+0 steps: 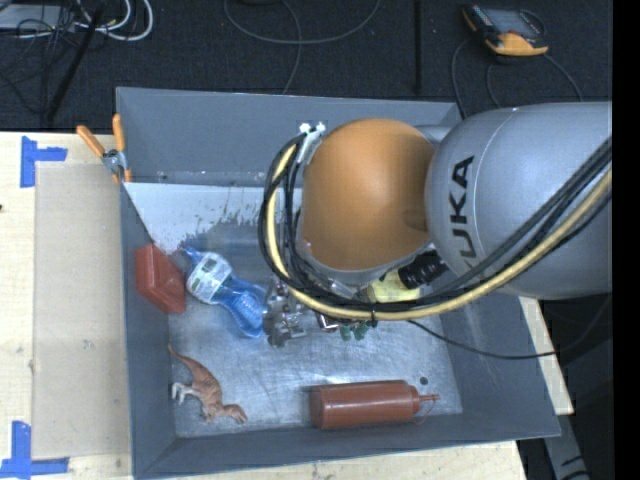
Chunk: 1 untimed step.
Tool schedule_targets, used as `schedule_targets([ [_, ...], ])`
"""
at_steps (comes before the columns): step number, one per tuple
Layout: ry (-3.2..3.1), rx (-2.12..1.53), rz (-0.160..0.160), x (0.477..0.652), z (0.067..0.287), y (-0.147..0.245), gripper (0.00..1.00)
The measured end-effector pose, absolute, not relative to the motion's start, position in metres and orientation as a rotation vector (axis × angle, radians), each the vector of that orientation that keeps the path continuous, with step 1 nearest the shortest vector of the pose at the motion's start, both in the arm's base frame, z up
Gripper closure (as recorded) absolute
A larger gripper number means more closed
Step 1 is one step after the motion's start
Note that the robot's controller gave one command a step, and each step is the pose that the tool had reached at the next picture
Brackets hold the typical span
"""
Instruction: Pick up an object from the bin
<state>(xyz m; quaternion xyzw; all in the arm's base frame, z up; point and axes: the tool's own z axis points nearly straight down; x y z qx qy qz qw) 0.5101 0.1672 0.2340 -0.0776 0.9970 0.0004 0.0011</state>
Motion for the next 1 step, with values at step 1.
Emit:
schedule_targets([
  [1,3.140,-0.157,-0.001,0.5152,0.1476,0.1572,0.00],
])
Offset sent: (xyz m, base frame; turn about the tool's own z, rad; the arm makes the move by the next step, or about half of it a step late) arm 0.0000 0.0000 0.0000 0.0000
